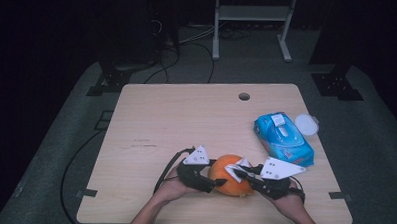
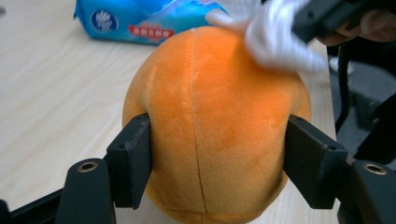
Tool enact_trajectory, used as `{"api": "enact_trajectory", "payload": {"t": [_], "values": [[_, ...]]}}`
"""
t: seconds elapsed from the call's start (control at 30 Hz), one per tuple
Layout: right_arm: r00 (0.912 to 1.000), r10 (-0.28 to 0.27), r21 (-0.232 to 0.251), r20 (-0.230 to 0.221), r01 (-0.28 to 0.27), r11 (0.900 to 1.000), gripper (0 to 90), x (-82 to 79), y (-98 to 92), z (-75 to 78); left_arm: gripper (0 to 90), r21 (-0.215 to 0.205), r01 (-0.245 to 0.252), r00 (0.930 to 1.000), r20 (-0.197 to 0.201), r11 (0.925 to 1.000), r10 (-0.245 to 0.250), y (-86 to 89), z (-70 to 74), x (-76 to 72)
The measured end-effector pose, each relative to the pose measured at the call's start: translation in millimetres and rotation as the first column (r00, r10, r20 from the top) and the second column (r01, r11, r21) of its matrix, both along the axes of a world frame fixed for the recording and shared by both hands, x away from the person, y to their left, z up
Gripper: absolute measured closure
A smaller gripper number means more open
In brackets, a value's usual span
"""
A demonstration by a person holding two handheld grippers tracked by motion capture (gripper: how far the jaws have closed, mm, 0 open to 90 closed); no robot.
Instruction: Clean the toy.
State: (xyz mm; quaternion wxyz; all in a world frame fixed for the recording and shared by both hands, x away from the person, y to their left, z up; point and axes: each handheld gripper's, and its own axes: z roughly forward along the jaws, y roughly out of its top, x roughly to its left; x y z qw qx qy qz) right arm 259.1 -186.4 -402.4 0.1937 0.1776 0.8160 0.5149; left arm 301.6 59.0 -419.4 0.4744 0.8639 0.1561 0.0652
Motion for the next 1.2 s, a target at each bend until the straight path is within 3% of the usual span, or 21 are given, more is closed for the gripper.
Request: {"api": "enact_trajectory", "payload": {"t": [0.07, 0.1, 0.2, 0.27, 0.37, 0.43, 0.53, 0.6, 0.73, 0.93, 1.0, 1.1, 1.2], "values": [[0.9998, 0.012, -0.023, 0.018, -0.012, 1.0, 83.7, -1.4, 8.3, 3.8, 30.9, 0.017, 0.004, 0.9997, 0.025, 0.9999, -0.004, -3.4, 1.1, -2.3], [0.9998, 0.01, -0.036, 0.019, -0.009, 0.999, 83.7, -0.5, 9.7, 4.6, 29.4, 0.013, 0.002, 0.9998, 0.018, 0.9999, -0.003, -3.4, -0.2, -1.9], [1.0, -0.001, -0.043, 0.003, 0.002, 0.999, 83.7, 2.8, 5.0, 3.4, 17.7, -0.034, -0.006, 0.9998, -0.021, 0.9994, 0.005, 0.2, -5.3, 2.3], [0.9999, -0.013, -0.037, -0.002, 0.013, 0.999, 83.7, 4.1, 0.3, 2.1, 11.7, -0.043, -0.026, 0.9978, -0.062, 0.9987, 0.024, 0.9, -8.1, 5.7], [0.9996, -0.025, -0.024, -0.01, 0.025, 0.999, 83.7, 6.0, -4.1, 1.3, 11.5, -0.051, -0.036, 0.9938, -0.107, 0.998, 0.03, -2.2, -14.5, 8.1], [0.9994, -0.035, -0.04, 0.002, 0.035, 0.999, 83.7, 5.4, -3.1, 1.6, 21.4, -0.054, -0.049, 0.994, -0.101, 0.9973, 0.043, -2.9, -13.6, 7.1], [0.9996, -0.026, -0.056, 0.012, 0.027, 0.998, 83.7, 2.1, 2.5, 4.8, 28.0, -0.056, -0.053, 0.9964, -0.07, 0.997, 0.049, -3.6, -8.7, 4.4], [0.9999, 0.002, -0.058, 0.016, -0.001, 0.998, 83.7, -1.7, 10.4, 6.4, 29.0, -0.039, -0.047, 0.9985, -0.032, 0.9982, 0.045, -7.3, -4.9, 0.8], [0.9987, 0.039, -0.094, 0.033, -0.036, 0.995, 83.8, -3.7, 27.4, 4.7, 29.2, 0.036, -0.03, 0.9979, 0.058, 0.9989, 0.028, -14.6, -1.9, -7.1], [0.9996, -0.021, -0.082, 0.018, 0.022, 0.996, 83.9, 3.9, 17.0, 8.8, 29.1, 0.042, -0.019, 0.9965, 0.082, 0.9989, 0.016, -14.7, -4.6, -8.4], [0.9987, -0.047, -0.084, 0.02, 0.048, 0.995, 83.8, 6.0, 8.9, 10.2, 25.9, 0.033, -0.019, 0.9976, 0.067, 0.9993, 0.016, -14.2, -4.9, -7.2], [0.9965, -0.082, -0.086, 0.016, 0.084, 0.993, 83.8, 7.9, -3.9, 11.5, 18.2, -0.022, -0.023, 0.9996, -0.013, 0.9995, 0.023, -12.0, -7.2, -1.6], [0.9943, -0.106, -0.091, 0.008, 0.107, 0.99, 83.8, 8.0, -11.7, 12.4, 19.9, -0.051, -0.038, 0.9975, -0.062, 0.998, 0.034, -9.5, -7.9, 2.7]]}}
